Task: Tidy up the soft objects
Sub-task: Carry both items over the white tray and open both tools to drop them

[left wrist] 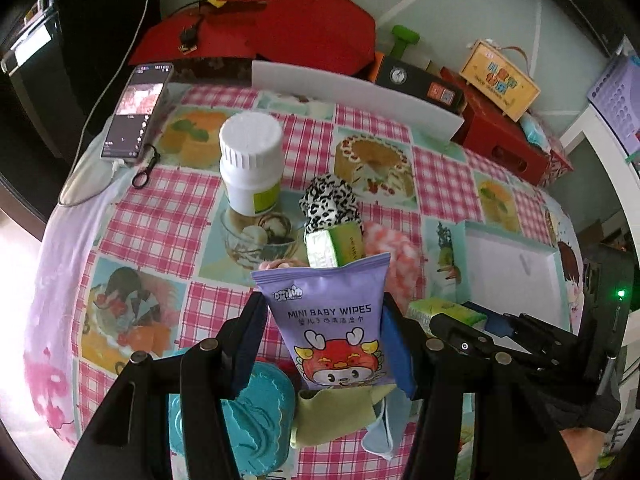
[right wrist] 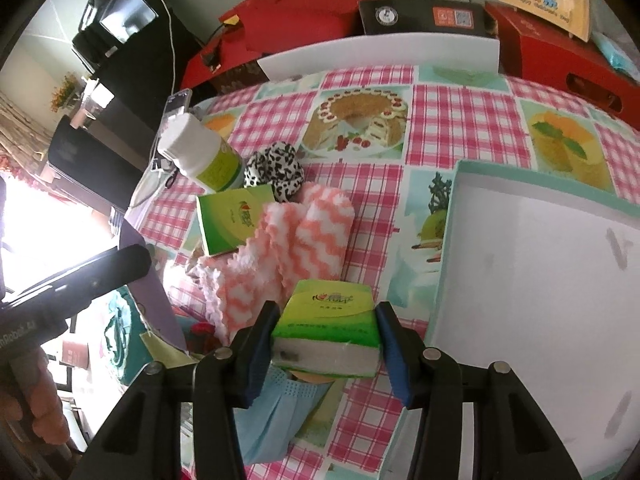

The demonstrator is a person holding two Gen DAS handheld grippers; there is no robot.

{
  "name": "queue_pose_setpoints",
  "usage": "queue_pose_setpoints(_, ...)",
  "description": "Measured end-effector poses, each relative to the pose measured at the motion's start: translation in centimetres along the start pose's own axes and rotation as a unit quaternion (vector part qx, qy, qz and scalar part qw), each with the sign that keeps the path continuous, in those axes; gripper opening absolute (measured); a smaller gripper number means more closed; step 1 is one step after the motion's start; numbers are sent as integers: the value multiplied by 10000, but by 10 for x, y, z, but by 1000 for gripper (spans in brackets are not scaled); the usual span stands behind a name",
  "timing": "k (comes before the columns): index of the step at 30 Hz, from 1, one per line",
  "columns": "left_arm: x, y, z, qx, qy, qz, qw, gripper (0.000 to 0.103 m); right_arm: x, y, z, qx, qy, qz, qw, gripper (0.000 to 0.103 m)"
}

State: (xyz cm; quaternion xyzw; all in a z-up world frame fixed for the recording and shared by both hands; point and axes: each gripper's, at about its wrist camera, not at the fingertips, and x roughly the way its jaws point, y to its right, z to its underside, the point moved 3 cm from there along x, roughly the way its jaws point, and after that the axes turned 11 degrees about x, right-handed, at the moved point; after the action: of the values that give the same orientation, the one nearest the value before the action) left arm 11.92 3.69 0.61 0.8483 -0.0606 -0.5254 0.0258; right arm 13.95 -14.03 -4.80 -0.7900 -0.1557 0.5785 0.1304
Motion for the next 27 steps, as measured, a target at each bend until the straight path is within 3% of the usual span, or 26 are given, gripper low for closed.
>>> queue_pose_setpoints(19, -24, 4, -6, -75, 309, -57, 9995, 57, -28, 0, -4, -64, 333, -91, 9994, 50)
queue_pose_setpoints(27, -40, 30, -11, 162, 500, 41, 9986, 57, -57, 1, -9, -112, 690, -105, 9975, 50)
